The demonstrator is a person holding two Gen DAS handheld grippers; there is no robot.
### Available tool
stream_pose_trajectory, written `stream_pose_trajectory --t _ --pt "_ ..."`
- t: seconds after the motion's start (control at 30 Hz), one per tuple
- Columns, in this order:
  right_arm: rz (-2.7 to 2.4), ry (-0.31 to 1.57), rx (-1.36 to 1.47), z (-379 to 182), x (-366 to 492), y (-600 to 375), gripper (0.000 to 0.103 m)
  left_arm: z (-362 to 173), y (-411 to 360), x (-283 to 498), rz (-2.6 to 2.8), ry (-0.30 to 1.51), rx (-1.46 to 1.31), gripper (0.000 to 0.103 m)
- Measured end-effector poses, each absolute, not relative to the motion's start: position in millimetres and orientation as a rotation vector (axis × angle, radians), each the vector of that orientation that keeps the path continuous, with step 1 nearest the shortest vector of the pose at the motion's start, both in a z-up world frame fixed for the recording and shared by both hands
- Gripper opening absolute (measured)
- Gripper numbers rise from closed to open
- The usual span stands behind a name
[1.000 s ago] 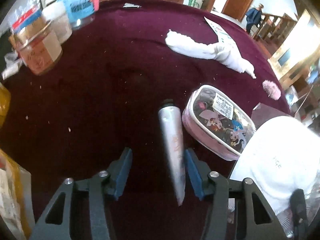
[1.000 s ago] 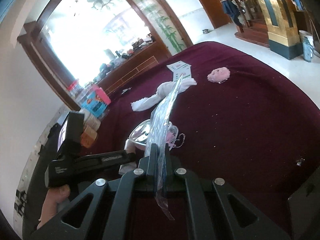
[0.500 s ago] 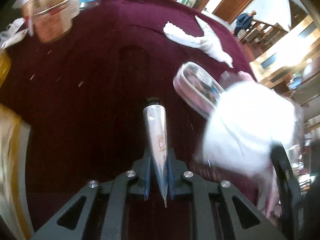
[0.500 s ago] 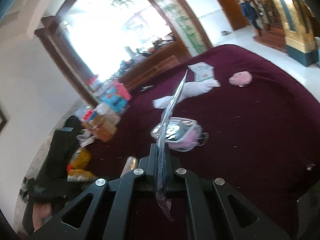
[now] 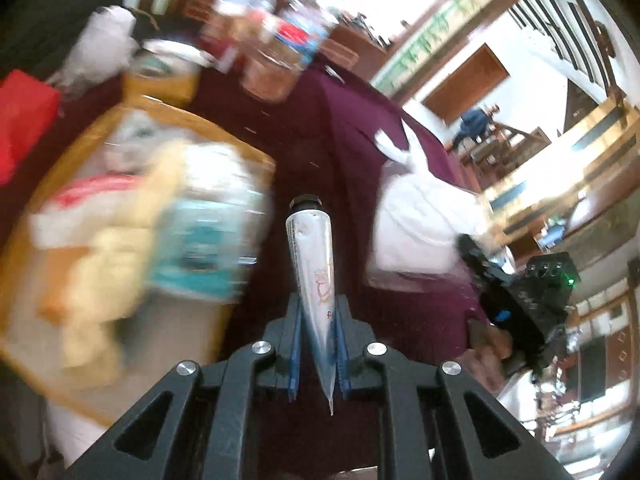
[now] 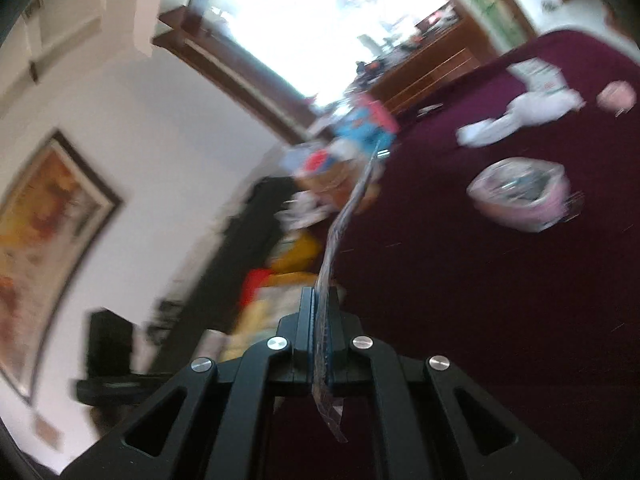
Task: Organize soft objects
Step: 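Place the pink tube and mask bag into the tray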
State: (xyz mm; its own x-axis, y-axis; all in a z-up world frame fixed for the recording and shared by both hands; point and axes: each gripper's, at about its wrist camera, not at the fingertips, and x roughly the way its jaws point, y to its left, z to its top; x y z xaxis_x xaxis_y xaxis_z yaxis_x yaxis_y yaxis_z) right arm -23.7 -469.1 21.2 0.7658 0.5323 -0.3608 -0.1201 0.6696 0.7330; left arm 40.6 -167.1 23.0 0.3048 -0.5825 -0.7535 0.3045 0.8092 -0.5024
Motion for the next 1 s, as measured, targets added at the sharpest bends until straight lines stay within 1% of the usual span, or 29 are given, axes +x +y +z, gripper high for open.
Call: stream_pose_trajectory --t 0.1,0.27,0.47,0.63,0.87,0.97,1.0 --pt "0.491 0.599 0.778 39.9 -16.2 -428.3 0.004 30.2 -125.6 33.2 -0.541 1.076 -0.286 0.013" --pt "0.537 0.637 0.725 54.9 17.6 -361.0 0.004 20.0 -91.7 35.2 -0.506 1.072 -0.267 0.013" --pt "0.565 0.736 0.801 27.5 65.9 -313.3 0.004 -0.7 -81.1 37.9 -0.529 1.105 -0.216 0.014" --pt "0.522 0.794 0.855 6.8 96.6 -292.8 0.004 -16.8 -76.2 35.5 -0.558 1.141 -0.183 0.014" --pt "0.415 0.901 0.845 -23.1 131.2 -274.0 0.005 -28.0 -89.2 36.0 -0.580 1.148 -0.106 0.015" --pt "0.382 0.952 0.801 -32.1 140.2 -265.1 0.010 -33.5 -91.3 37.8 -0.574 1.147 -0.100 0.018" --pt "0.376 0.969 0.779 -33.7 142.0 -263.1 0.018 -35.5 -91.8 38.4 -0.565 1.147 -0.100 0.022"
